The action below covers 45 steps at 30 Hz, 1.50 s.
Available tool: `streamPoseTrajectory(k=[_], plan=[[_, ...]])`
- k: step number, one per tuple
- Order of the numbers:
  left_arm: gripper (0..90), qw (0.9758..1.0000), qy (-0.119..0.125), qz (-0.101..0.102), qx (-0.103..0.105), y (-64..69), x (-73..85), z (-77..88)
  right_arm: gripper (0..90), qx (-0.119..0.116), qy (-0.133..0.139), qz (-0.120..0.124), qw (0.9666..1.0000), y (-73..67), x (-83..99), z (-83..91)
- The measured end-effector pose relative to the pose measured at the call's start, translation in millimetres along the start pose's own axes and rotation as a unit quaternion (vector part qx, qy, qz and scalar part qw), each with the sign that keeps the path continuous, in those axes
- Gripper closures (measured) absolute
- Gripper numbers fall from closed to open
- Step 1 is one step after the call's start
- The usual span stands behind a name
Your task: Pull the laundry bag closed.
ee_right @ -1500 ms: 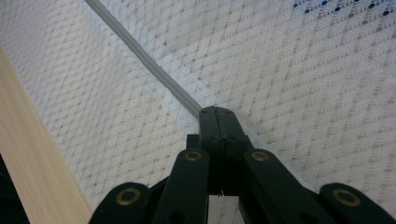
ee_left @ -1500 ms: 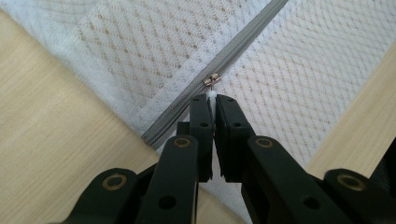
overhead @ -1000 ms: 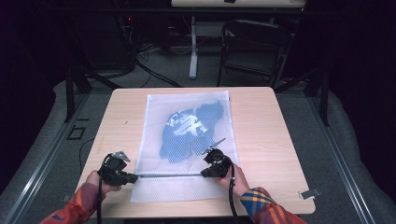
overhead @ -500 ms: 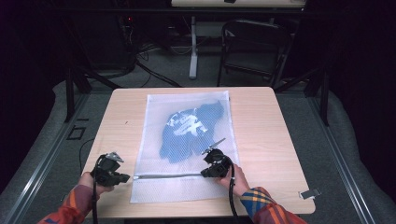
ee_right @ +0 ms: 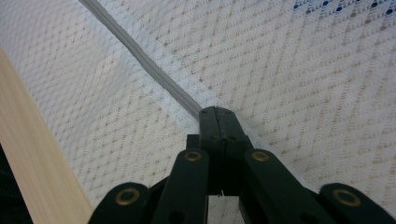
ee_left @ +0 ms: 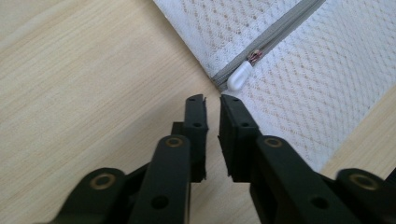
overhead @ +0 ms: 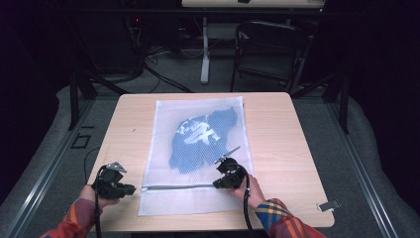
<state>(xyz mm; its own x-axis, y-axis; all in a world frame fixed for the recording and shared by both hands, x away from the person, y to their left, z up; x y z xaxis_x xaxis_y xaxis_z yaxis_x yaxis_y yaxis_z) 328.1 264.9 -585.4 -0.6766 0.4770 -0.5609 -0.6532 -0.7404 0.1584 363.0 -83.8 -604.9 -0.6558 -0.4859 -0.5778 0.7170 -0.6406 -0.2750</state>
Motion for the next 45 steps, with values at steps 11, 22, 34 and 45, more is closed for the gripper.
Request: streamPoseTrajectory(k=[11, 22, 34, 45], plan=[[42.0, 0.9996, 0.017, 0.021, -0.007, -3.3, -4.4, 4.0, 39.0, 0.002, 0.036, 0.03, 0.9989, -3.5, -10.2, 24.9], [22.1, 0.999, 0.032, 0.024, -0.019, -3.8, -9.0, 10.6, 16.4, 0.073, 0.073, 0.019, 0.9945, 25.8, -0.5, 75.9], [14.8, 0.9969, 0.053, 0.042, -0.04, -10.3, -8.3, 18.4, 10.7, 0.138, 0.103, -0.016, 0.985, 57.3, 24.7, 119.4], [8.6, 0.9948, 0.059, 0.055, -0.062, -19.3, -5.8, 17.9, 1.1, 0.178, 0.085, -0.075, 0.9776, 91.2, 63.6, 141.0]])
Point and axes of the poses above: each handheld gripper's, and its own axes: z roughly backward along the jaws, x roughly out of its underside, y roughly to its right, the point moved 5 cm from there along -z, roughly forward along the jaws, and after that the axes turned 9 degrees about y, right-handed, at the moved point
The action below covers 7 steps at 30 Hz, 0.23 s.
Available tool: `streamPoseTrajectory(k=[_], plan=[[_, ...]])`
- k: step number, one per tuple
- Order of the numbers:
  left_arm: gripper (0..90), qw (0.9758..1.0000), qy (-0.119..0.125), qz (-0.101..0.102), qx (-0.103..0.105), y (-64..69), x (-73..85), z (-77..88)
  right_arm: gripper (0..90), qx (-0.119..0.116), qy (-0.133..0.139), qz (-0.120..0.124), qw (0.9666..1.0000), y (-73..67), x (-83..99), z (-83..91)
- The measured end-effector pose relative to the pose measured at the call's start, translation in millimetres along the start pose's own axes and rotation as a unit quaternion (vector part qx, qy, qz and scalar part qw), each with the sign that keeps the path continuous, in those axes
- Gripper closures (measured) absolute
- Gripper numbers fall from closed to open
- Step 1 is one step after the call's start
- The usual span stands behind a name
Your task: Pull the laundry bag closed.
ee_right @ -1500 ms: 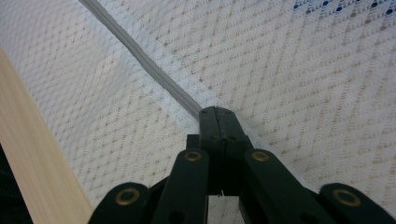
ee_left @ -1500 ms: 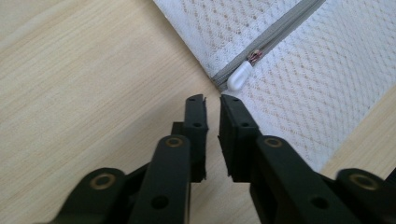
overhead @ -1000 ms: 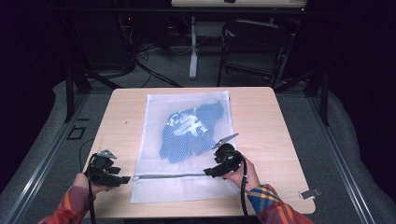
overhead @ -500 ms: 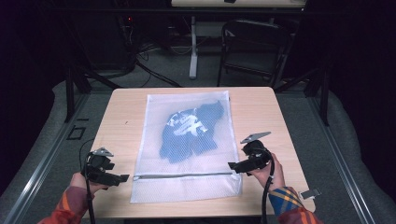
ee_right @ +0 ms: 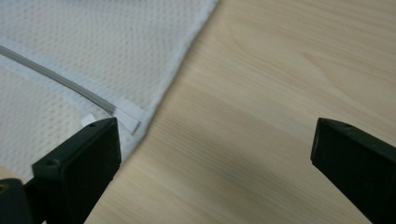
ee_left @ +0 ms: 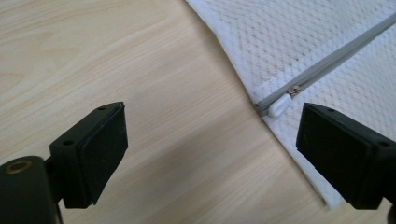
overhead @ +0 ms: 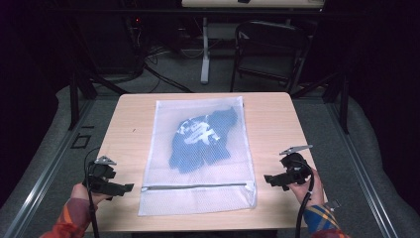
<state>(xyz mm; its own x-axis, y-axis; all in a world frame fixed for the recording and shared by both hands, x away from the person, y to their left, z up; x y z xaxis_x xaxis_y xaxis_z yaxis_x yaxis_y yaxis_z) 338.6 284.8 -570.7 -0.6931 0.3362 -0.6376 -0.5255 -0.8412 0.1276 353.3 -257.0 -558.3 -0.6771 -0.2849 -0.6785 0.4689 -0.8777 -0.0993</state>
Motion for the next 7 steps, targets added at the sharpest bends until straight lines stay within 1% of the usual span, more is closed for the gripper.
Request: streamPoseTrajectory(k=[1, 3, 5, 6, 7], plan=[[7.2, 1.0, -0.002, 0.002, 0.0, -1.4, 0.4, -0.8, 0.1, 0.011, -0.008, -0.004, 0.9999, 6.1, 4.2, -1.4], [6.5, 1.0, -0.004, 0.007, -0.002, -4.5, 1.5, -2.6, 0.1, 0.014, -0.007, -0.007, 0.9998, 7.7, 5.4, -2.4], [4.2, 0.9999, -0.003, 0.006, -0.01, -8.3, 2.5, -5.2, 0.0, 0.021, -0.018, -0.007, 0.9996, 11.6, 8.7, -5.2], [3.3, 0.9999, -0.004, 0.011, -0.011, -10.0, 3.3, -7.0, 0.0, 0.023, -0.02, -0.005, 0.9995, 12.6, 9.9, -6.6], [2.6, 0.9998, -0.009, 0.011, -0.012, -12.5, 4.4, -8.4, 0.0, 0.024, -0.024, -0.006, 0.9994, 13.8, 11.1, -8.4]])
Point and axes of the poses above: each handheld gripper's, and its own axes: z roughly backward along the jaws, x roughly out of its underside, y roughly to its right, the point moved 5 cm from there along -z, roughly forward along the jaws, and after that the axes turned 9 degrees about y, right-handed, at the moved point
